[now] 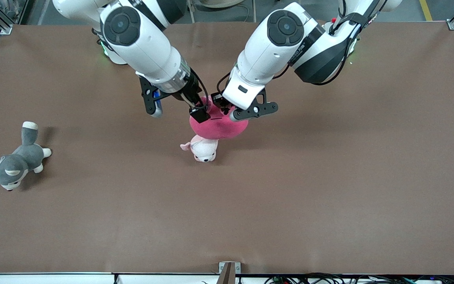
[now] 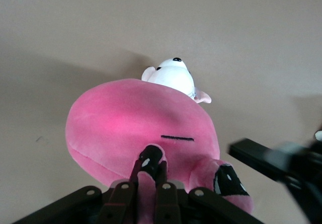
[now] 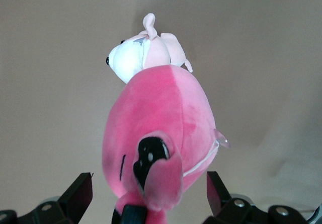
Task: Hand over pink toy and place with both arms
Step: 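Grasp the pink plush with the right gripper beside the left gripper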
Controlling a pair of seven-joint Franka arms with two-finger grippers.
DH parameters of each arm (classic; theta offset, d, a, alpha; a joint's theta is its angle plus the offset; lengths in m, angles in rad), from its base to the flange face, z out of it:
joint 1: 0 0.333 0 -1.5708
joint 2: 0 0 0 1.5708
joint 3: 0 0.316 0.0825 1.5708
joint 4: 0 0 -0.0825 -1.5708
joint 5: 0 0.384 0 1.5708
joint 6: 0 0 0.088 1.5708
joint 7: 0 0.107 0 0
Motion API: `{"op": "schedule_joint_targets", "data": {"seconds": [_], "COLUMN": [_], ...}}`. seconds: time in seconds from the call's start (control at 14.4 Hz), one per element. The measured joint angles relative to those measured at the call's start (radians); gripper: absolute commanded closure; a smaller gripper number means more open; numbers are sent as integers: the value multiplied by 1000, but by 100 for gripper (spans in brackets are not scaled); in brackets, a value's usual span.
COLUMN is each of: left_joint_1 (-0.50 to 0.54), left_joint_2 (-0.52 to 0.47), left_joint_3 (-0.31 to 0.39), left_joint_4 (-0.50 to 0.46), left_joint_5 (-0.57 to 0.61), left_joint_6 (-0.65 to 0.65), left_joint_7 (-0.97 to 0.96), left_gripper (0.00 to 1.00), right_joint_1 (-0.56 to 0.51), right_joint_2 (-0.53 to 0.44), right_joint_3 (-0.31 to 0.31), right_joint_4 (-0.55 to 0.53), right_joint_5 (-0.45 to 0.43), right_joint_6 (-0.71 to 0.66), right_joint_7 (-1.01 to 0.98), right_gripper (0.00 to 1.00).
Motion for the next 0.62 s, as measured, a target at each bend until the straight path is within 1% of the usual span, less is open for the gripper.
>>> {"op": "schedule_joint_targets", "data": {"seconds": [0.07,0.14,0.21,0.35,0.42,0.49,0.62], "left_joint_1": [0,0,0,0,0,0,0], "left_joint_2": [0,0,0,0,0,0,0], "left_joint_3": [0,0,0,0,0,1,1], "left_joint_4": [2,2,3,4,4,5,5], "left_joint_5": [0,0,0,0,0,0,0], "left_joint_6": [0,0,0,0,0,0,0], "left_joint_7": [0,0,0,0,0,0,0], "left_gripper": [88,88,88,88,88,88,88], "right_joint_1": [4,6,7,7,6,6,6], "right_joint_2": [3,6,9,10,10,10,10], "right_joint_3": [0,0,0,-3,-5,-6,-8], "right_joint_4": [-6,-9,-10,-10,-10,-10,-9], "right_joint_5": [-4,-6,-6,-7,-7,-7,-7], "right_joint_6": [3,4,5,5,5,5,5], "right_joint_7": [0,0,0,0,-1,-1,-1], "right_gripper": [10,18,32,75,90,98,100]}}
